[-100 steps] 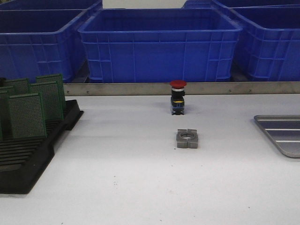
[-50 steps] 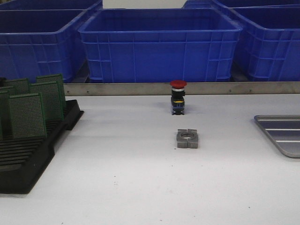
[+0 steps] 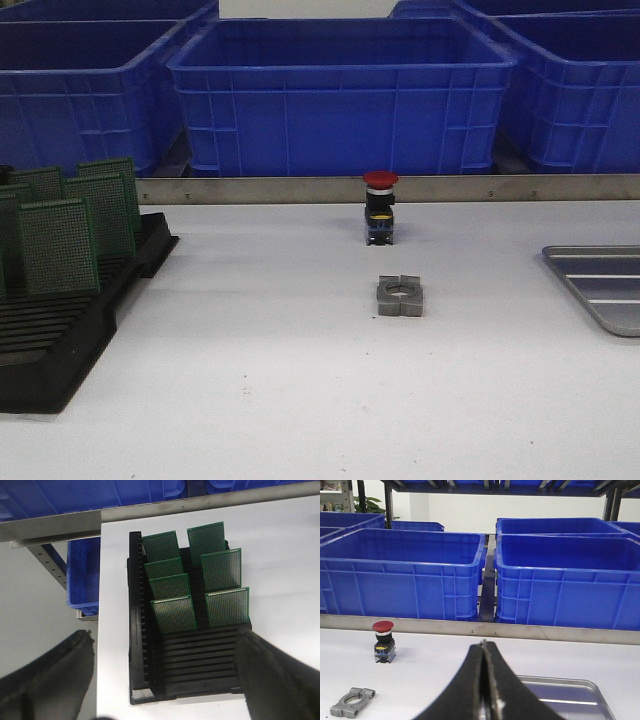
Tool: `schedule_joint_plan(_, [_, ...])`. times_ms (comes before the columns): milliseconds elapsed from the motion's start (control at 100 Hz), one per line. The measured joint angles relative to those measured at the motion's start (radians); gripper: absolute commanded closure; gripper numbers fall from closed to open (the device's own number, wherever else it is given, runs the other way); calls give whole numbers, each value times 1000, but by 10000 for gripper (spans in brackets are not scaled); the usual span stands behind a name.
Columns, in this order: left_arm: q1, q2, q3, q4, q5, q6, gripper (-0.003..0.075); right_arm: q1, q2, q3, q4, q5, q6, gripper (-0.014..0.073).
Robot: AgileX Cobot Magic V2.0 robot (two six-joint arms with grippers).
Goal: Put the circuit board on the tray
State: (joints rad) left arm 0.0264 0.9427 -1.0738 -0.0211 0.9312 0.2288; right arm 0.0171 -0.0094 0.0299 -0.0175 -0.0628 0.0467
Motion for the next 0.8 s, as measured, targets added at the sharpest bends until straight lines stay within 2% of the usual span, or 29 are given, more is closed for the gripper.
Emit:
schedule_joint_plan(130, [0, 147, -122, -69, 63, 196, 174, 0, 0, 0, 0, 0, 0, 663])
schedule_joint_plan(370, [0, 454, -351, -216, 282, 600, 174, 0, 0, 0, 0, 0, 0, 663])
schedule_joint_plan(530, [0, 618, -425, -249, 302, 809, 174, 0, 0, 0, 0, 0, 0, 663])
schedule_joint_plan(800, [-37, 769, -431, -270, 302, 1146, 174, 0, 0, 0, 0, 0, 0, 663])
